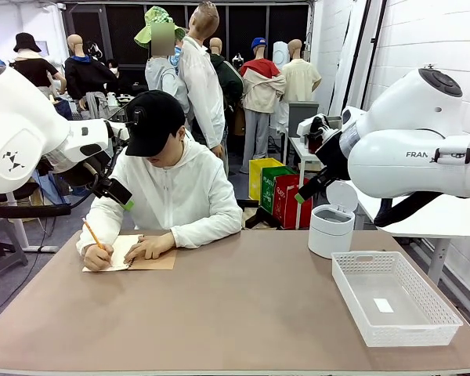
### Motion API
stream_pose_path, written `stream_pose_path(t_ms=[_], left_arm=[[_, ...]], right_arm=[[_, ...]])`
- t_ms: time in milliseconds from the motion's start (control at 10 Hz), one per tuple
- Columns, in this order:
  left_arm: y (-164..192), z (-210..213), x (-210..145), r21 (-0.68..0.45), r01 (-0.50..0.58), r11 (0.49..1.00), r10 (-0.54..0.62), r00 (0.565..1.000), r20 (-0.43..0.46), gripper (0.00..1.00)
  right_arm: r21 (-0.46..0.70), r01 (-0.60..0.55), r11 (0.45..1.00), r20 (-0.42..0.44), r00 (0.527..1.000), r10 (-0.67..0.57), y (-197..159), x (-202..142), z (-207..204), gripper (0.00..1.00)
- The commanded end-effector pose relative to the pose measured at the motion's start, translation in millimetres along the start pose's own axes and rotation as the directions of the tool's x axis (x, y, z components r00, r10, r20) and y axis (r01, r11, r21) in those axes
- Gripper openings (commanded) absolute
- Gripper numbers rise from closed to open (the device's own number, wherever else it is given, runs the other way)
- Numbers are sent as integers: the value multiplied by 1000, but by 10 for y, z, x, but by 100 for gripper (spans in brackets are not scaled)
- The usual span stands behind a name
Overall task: Sort the paper based on its condition.
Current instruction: If a person hands you a paper, place it in the Organizing basket , and if it's crumpled, put it in the Trash can.
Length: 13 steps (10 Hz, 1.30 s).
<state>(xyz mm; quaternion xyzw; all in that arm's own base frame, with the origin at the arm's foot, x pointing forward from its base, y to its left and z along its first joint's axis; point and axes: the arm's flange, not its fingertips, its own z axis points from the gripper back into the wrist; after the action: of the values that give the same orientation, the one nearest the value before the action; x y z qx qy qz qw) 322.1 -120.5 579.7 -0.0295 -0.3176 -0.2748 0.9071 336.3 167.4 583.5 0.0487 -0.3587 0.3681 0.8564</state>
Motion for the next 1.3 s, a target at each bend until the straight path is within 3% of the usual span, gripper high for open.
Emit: stream_pose_path(t_ms=[0, 1200], left_arm=[[5, -12, 3, -1, -3, 1000, 3, 1000, 2, 100], [5, -12, 3, -1, -3, 1000, 3, 1000, 2, 100]], right_arm=[[4, 2, 1000, 1, 1000, -2, -4, -2, -6, 100], [4, 2, 1000, 1, 1000, -2, -4, -2, -6, 100]])
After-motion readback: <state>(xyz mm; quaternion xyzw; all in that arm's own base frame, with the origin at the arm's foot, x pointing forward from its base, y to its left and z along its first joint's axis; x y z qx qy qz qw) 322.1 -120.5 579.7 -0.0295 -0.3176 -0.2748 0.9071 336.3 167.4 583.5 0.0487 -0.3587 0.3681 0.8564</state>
